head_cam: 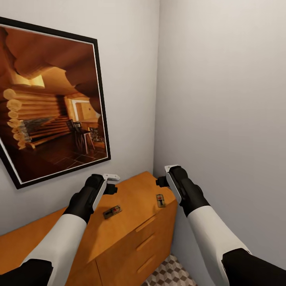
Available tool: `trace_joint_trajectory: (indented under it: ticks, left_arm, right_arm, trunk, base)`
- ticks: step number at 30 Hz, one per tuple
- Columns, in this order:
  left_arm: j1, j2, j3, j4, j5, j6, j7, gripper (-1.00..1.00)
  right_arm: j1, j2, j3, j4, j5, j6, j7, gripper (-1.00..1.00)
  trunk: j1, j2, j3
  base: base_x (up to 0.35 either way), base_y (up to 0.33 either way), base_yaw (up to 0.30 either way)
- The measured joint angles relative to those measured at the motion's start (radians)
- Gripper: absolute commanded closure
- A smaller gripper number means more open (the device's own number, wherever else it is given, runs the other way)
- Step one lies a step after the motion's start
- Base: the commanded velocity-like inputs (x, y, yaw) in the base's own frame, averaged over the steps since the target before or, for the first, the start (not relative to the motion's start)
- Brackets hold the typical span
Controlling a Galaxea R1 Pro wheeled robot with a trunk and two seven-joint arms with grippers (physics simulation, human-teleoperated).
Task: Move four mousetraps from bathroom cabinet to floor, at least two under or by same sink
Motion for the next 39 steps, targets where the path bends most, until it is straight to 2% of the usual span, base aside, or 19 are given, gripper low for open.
trace_joint_trajectory:
  ticks: [16,39]
  left_arm:
    - [0.008,-0.011,0.0,0.0,0.0,-0.001,0.0,-1.0]
    - [0.035,-0.012,0.001,0.0,0.003,-0.02,0.001,-1.0]
  right_arm:
    - [0.0,0.0,0.0,0.0,0.0,0.0,0.0,-1.0]
    - [0.0,0.0,0.001,0.0,0.0,0.001,-0.003,-1.0]
  trunk:
    - [0.0,0.0,0.0]
    - [0.0,0.0,0.0]
  base:
    - [0.098,0.018,0.0]
    - [0.008,0.002,0.0]
